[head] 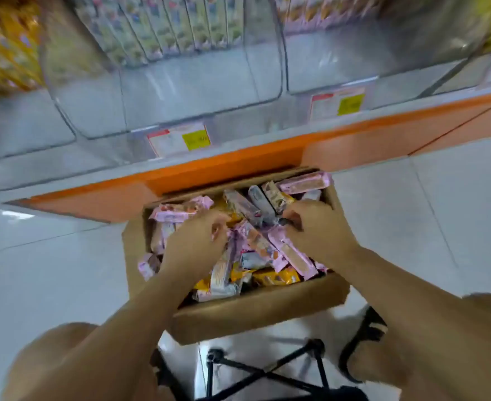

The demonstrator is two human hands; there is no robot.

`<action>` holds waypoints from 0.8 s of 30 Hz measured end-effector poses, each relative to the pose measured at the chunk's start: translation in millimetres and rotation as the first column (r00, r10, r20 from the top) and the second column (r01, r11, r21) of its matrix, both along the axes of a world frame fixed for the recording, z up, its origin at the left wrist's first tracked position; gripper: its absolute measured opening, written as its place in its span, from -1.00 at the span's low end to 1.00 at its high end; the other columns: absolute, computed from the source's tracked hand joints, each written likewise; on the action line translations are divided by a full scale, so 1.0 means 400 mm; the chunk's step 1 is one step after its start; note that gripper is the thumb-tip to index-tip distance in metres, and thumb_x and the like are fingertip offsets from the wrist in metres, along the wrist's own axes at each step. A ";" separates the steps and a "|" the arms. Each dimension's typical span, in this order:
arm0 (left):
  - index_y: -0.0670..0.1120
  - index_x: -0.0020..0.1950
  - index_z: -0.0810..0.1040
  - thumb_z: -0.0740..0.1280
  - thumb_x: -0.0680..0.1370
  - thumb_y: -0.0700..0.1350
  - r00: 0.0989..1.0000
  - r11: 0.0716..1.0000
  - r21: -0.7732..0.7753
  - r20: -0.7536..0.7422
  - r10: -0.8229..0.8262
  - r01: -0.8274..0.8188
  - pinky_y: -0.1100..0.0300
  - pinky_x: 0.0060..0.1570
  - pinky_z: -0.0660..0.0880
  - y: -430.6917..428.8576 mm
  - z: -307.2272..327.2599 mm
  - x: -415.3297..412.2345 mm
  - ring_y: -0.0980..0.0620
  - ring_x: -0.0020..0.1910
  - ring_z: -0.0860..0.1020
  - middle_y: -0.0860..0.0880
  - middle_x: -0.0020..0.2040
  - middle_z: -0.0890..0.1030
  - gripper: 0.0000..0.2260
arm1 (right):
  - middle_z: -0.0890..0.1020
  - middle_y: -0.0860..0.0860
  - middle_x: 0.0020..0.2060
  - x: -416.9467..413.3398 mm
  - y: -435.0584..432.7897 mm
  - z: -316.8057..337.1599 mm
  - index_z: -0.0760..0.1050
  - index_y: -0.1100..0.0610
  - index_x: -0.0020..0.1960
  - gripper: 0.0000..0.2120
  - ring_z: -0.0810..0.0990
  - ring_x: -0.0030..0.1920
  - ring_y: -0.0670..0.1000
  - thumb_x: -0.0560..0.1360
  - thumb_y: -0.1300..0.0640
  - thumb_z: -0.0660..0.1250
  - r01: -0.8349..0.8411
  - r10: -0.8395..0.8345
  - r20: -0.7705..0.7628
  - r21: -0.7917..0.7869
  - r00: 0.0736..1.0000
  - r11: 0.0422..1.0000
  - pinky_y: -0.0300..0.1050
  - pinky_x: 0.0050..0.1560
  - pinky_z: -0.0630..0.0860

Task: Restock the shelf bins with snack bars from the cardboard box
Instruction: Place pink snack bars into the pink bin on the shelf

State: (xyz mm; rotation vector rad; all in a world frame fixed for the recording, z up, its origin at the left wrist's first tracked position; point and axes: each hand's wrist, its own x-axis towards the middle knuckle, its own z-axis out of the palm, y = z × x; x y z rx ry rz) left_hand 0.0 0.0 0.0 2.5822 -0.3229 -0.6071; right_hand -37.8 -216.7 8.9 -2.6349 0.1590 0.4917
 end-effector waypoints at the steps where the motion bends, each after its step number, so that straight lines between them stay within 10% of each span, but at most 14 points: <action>1: 0.04 0.21 0.52 0.19 0.61 -0.07 1.000 1.000 -0.004 0.013 -0.006 0.006 0.15 -0.13 0.43 0.001 -0.034 -0.006 0.08 -0.05 0.49 0.05 0.11 0.57 -0.79 | 0.50 -0.11 -0.22 -0.001 0.002 -0.031 0.54 -0.04 0.00 -0.88 0.56 -0.06 0.01 0.49 0.04 0.28 -0.017 0.018 0.039 -0.034 0.999 0.999 -0.03 0.06 0.44; 9: 0.04 0.22 0.52 0.21 0.61 -0.08 0.966 0.997 -0.073 0.260 -0.010 0.030 0.26 -0.35 0.29 0.010 -0.167 -0.029 0.18 -0.33 0.41 0.08 0.07 0.41 -0.79 | 0.52 0.00 0.11 -0.021 0.005 -0.094 0.45 -0.03 0.24 -0.55 0.45 0.07 0.04 0.40 -0.16 0.37 0.042 -0.035 0.098 -0.078 0.995 0.996 -0.15 -0.15 0.37; 15: 0.05 0.46 0.26 0.25 0.59 -0.10 0.970 0.998 -0.036 0.239 -0.046 0.056 0.14 -0.26 0.41 0.034 -0.153 -0.102 0.09 -0.28 0.48 -0.09 0.40 0.31 -0.56 | 0.21 0.08 0.43 -0.101 0.012 -0.103 0.16 -0.08 0.48 -0.24 0.21 0.41 0.21 0.39 -0.17 0.42 0.081 -0.080 0.018 -0.071 0.997 0.994 0.13 0.30 0.33; 24: 0.01 0.47 0.25 0.33 0.52 -0.06 0.967 0.994 -0.011 0.230 0.106 -0.106 -0.03 -0.06 0.54 0.097 -0.169 -0.192 -0.10 -0.05 0.59 -0.01 -0.02 0.59 -0.47 | 0.19 0.14 0.42 -0.187 0.026 -0.143 -0.04 -0.08 0.53 -0.12 0.27 0.35 0.24 0.40 -0.05 0.44 0.099 -0.088 0.074 -0.170 0.993 0.980 0.08 0.21 0.40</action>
